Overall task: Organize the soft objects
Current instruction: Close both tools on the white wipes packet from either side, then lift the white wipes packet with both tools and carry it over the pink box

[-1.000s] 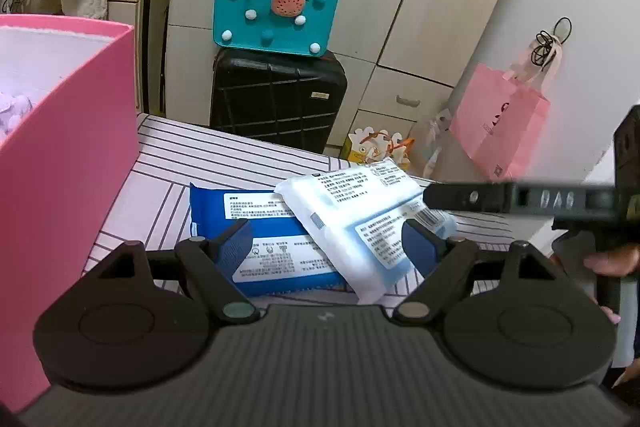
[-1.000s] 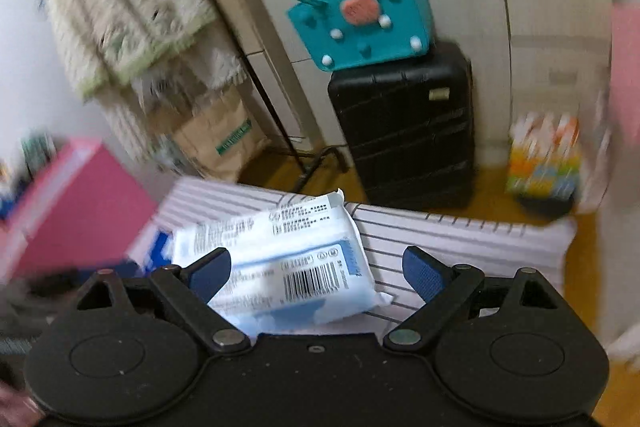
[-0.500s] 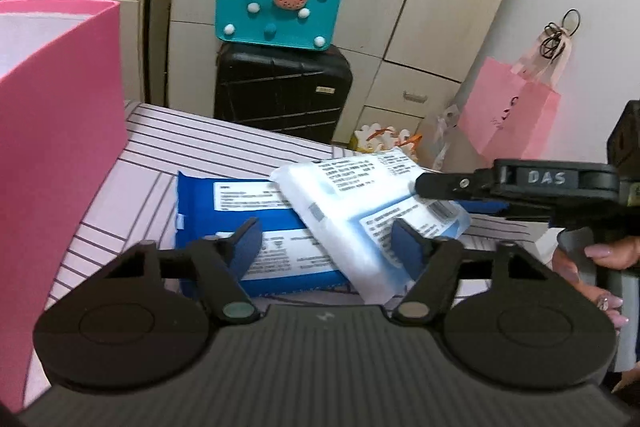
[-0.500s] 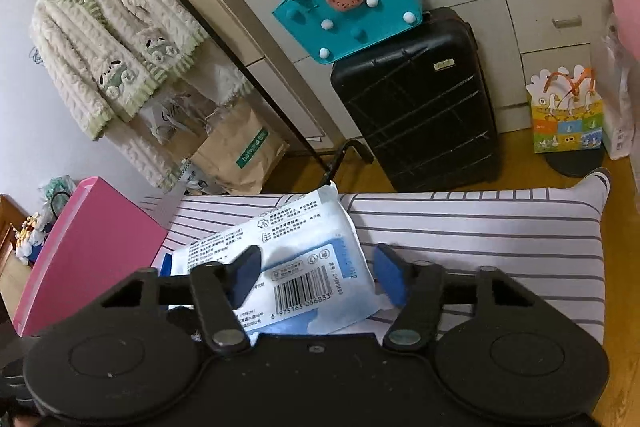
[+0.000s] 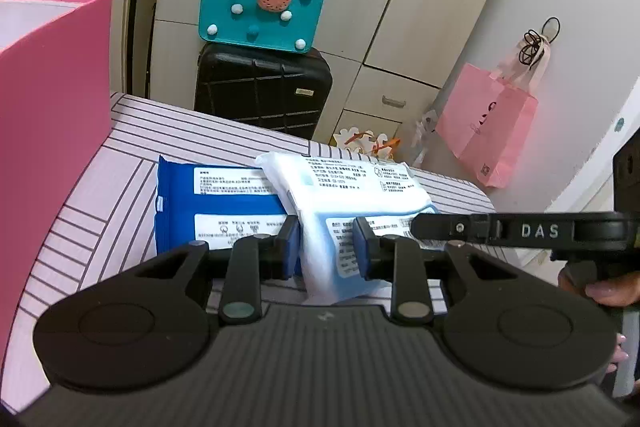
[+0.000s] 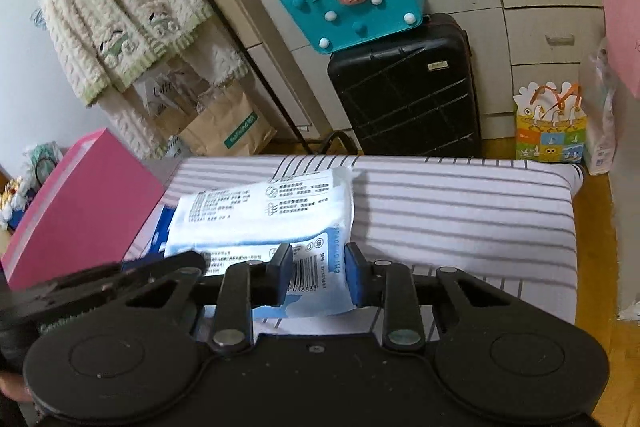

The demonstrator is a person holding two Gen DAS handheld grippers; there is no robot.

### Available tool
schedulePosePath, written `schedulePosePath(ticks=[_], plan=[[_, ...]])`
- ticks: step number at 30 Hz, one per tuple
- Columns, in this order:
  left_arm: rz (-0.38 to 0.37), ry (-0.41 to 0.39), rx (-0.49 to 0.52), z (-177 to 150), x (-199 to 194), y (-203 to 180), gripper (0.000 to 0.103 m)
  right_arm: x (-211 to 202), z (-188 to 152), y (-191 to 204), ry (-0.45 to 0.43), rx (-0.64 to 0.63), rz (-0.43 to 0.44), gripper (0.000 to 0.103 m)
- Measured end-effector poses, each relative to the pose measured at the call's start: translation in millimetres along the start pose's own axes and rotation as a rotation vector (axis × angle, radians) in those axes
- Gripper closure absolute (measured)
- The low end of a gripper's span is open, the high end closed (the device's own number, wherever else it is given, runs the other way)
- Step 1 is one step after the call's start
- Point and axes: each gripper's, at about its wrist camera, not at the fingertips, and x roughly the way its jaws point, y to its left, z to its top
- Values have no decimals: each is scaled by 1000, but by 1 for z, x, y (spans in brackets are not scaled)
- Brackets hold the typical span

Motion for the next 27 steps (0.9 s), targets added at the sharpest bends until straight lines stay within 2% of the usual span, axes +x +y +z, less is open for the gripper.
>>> schedulePosePath(ticks=[10,16,20,27], plan=[[-39,40,-22,-6,-9,4,76,-14,-14,24,46,-42,-71,64],[-63,59,11,-15,-22,-3,76,-23,-27,41,60,-63,-115,52],[-83,53,53,-22,-40,-7,75,-28,-36,49,79,-67,-112,47],[-128,118,58,-33,-56,0,74,-37,-51,74,113,-99,-159,35]])
